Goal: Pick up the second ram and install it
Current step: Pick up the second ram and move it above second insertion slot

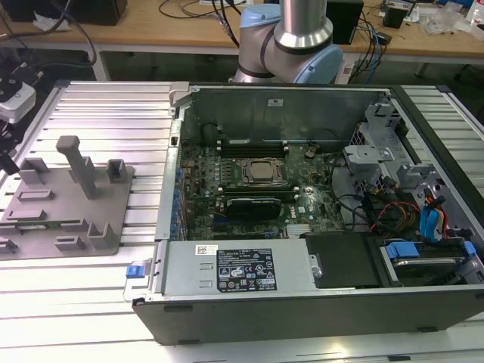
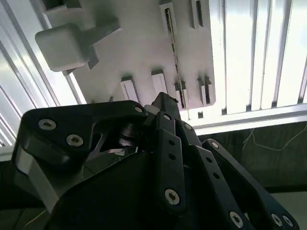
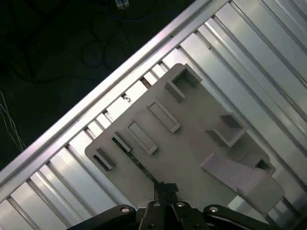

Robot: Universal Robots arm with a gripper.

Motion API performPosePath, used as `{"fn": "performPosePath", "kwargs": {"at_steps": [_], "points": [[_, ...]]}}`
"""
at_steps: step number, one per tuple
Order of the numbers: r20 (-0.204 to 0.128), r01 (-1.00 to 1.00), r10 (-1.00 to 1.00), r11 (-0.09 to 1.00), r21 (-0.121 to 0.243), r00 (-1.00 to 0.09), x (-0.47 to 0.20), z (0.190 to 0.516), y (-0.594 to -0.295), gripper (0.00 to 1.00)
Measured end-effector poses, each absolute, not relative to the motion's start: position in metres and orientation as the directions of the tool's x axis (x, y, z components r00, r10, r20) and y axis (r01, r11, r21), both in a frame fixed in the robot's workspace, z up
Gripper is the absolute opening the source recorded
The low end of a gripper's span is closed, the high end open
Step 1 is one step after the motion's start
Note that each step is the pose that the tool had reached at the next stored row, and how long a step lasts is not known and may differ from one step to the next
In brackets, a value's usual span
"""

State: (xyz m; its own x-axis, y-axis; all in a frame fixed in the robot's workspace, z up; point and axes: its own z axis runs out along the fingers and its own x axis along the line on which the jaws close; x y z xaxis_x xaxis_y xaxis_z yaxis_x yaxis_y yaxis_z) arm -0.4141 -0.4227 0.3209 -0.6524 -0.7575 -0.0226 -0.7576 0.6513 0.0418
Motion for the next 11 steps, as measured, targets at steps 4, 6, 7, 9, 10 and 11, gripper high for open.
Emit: {"fn": "performPosePath", "kwargs": {"at_steps": [4,6,7,9,10,11], "points": [[-0.023,-0.832,-0.832,0.553,0.042,-0.554,-0.4142,0.3207,-0.4227,0.08],[-0.023,-0.869,-0.869,0.493,0.042,-0.494,-0.4143,0.3207,-0.4227,0.08],[-0.023,-0.886,-0.886,0.463,0.042,-0.464,-0.4143,0.3207,-0.4227,0.08],[-0.023,-0.911,-0.911,0.411,0.042,-0.412,-0.4143,0.3206,-0.4227,0.08],[-0.023,-0.92,-0.92,0.39,0.042,-0.391,-0.4143,0.3206,-0.4227,0.08],[-0.023,-0.93,-0.93,0.365,0.042,-0.366,-0.4143,0.3206,-0.4227,0.08]]}}
